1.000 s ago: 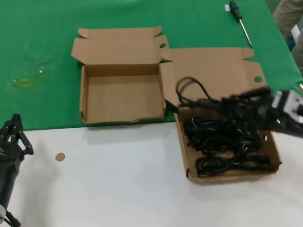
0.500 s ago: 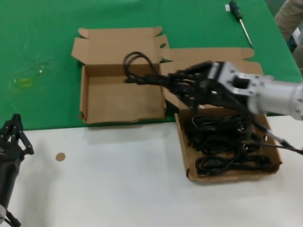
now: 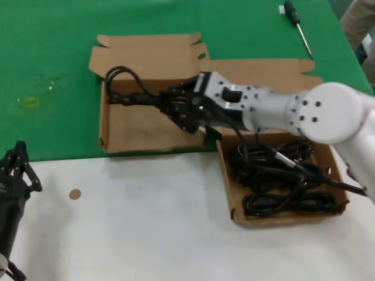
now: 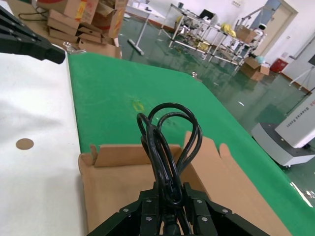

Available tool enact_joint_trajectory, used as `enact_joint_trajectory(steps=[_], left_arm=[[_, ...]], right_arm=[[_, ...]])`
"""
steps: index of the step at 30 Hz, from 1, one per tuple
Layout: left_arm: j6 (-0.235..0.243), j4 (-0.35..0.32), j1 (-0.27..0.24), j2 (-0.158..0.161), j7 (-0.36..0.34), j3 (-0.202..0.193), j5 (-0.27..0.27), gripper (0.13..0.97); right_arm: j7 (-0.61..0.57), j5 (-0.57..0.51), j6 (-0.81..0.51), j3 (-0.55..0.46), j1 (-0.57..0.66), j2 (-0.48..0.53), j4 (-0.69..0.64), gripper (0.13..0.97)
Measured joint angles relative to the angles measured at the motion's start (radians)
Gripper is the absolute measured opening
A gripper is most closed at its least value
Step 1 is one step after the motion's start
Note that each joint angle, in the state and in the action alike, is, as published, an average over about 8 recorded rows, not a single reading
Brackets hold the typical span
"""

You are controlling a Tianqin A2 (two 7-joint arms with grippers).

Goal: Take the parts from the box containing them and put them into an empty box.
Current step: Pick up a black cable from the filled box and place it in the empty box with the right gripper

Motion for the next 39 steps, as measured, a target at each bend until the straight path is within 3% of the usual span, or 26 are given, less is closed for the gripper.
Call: enact_joint_trajectory(steps=[23,36,39], left_arm=[[0.0,0.0,0.0,0.0,0.0,0.0,0.0,0.152],[0.0,0.0,0.0,0.0,0.0,0.0,0.0,0.152],[0.0,0.0,0.0,0.0,0.0,0.0,0.0,0.152]], right_arm=[[-0.229,0.036,0.059,-0.02,0.154,-0.17,-0.415,0.235],[-0.276,0.059,0.073,-0.014,0.175,-0.183,-0.471,0.28],[-0.276,0.062,0.072,-0.013,0.175,-0.181,-0.471,0.323]])
